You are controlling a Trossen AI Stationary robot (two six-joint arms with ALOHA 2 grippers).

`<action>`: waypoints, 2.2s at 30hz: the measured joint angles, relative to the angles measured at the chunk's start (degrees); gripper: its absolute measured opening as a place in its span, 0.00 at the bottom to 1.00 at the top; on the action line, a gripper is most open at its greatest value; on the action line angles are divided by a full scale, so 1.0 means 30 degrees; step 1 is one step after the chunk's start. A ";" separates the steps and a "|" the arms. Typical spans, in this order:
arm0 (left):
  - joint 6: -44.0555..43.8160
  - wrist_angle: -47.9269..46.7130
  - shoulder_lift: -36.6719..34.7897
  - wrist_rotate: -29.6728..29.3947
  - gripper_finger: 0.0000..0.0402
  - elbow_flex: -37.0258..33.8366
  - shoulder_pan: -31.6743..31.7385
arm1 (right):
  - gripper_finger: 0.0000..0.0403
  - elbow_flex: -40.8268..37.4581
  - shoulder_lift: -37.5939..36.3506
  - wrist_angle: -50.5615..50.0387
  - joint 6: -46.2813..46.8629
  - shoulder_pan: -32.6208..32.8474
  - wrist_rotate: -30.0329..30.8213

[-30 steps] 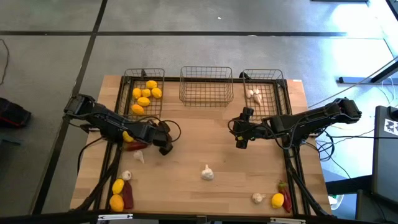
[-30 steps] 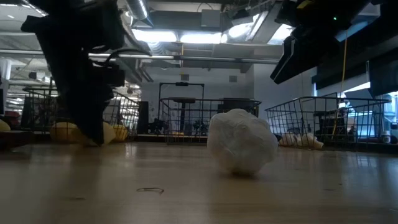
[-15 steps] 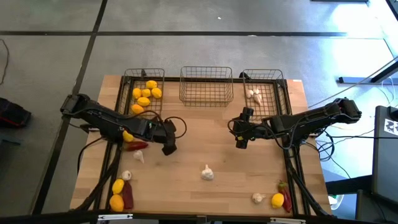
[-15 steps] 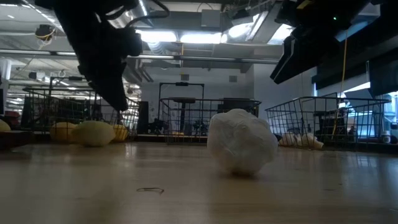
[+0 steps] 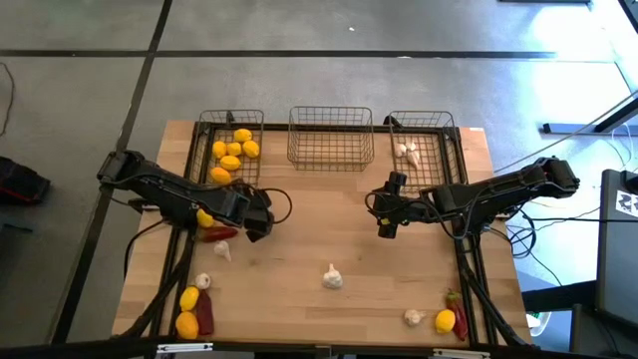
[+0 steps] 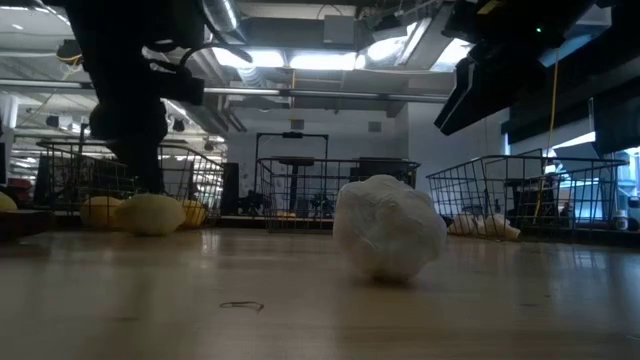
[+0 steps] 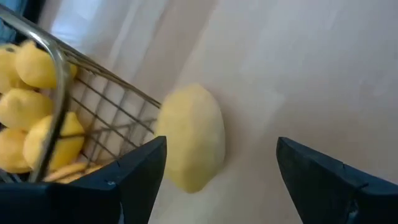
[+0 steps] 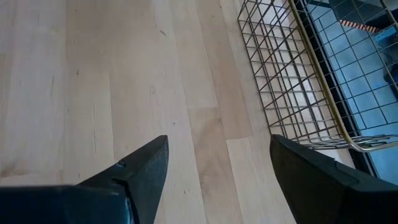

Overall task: Sort produce into baskets
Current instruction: Put the yellow lemon into the left gold wire basket

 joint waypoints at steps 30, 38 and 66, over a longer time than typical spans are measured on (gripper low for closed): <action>0.1036 0.5555 0.0357 -0.1131 0.75 -0.4119 0.0146 | 0.68 0.0003 0.0000 0.0003 -0.0022 0.0002 0.0000; 0.2105 0.7038 0.0357 -0.1073 0.75 -0.4153 0.0146 | 0.68 0.0000 0.0000 0.0007 -0.0022 0.0006 0.0000; 0.2277 0.8148 -0.0162 -0.1051 0.56 -0.3296 0.0138 | 0.68 0.0001 0.0000 0.0017 -0.0022 0.0000 0.0000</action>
